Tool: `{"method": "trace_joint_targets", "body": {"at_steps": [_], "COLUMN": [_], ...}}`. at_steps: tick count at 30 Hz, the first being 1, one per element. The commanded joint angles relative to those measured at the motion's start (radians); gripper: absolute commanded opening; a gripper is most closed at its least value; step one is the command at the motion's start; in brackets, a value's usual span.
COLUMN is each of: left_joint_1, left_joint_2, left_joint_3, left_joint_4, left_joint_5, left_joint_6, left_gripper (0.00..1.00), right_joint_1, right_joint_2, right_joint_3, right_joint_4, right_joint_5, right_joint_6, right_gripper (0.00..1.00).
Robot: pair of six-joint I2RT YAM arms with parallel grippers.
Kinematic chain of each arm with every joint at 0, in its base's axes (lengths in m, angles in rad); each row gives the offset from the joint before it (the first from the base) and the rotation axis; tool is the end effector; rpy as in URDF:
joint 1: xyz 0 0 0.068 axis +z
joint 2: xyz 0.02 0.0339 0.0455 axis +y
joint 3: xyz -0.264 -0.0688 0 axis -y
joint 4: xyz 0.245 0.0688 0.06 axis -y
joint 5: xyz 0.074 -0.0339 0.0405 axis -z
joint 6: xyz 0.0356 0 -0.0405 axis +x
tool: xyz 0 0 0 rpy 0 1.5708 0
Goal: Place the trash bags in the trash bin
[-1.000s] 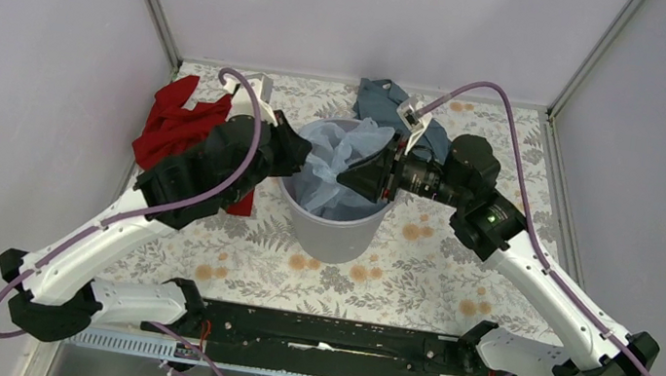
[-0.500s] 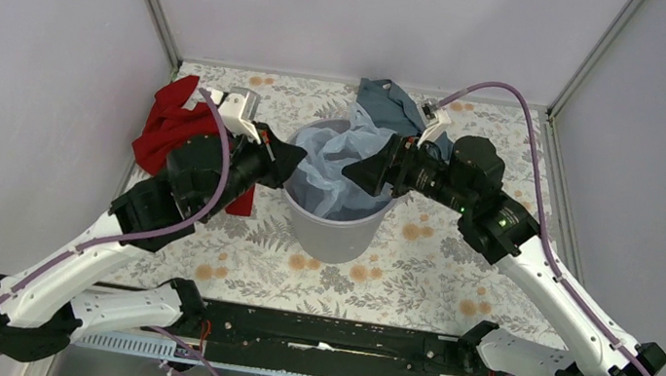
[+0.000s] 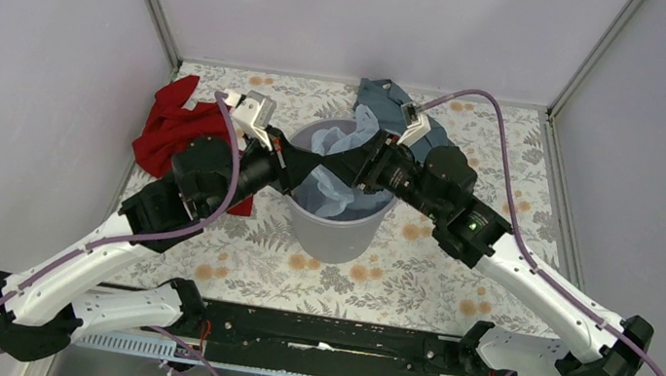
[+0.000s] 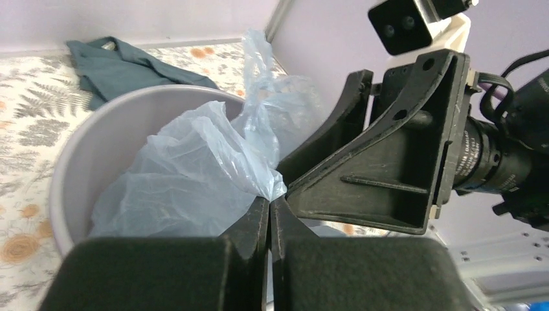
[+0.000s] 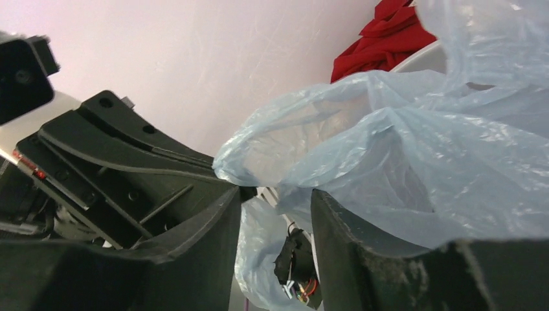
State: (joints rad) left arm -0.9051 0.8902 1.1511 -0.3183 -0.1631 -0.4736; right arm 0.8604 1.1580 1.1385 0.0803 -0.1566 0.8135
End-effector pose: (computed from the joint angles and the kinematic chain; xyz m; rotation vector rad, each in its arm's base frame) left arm 0.1182 -0.1412 0.4336 0.2364 1.6927 -0.9159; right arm 0.1713 0.2077 0.4172 -0.1807 1.6882 1.4241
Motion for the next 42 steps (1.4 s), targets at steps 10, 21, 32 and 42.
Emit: {"method": "trace_joint_targets", "body": {"at_steps": [10, 21, 32, 42], "left_joint_1": [0.002, 0.003, 0.002, 0.002], "left_joint_2": [-0.04, -0.02, -0.126, -0.205], "left_joint_3": [-0.014, 0.058, 0.029, 0.05], "left_joint_4": [0.029, -0.295, -0.432, -0.395], "left_joint_5": [-0.021, -0.413, -0.485, -0.272], "left_joint_6": [0.001, -0.039, -0.041, 0.056], "left_gripper": [0.0, 0.0, 0.0, 0.0], "right_joint_1": [0.011, 0.009, 0.009, 0.009], "right_joint_2": [0.105, -0.221, -0.479, -0.449], "right_joint_3": [-0.077, -0.054, -0.129, 0.016], "right_joint_4": [0.339, -0.182, -0.555, -0.676], "right_joint_5": [0.059, 0.329, 0.539, 0.8], "right_joint_6": [-0.033, -0.405, -0.549, -0.595], "right_gripper": [0.25, 0.0, 0.0, 0.12]}}
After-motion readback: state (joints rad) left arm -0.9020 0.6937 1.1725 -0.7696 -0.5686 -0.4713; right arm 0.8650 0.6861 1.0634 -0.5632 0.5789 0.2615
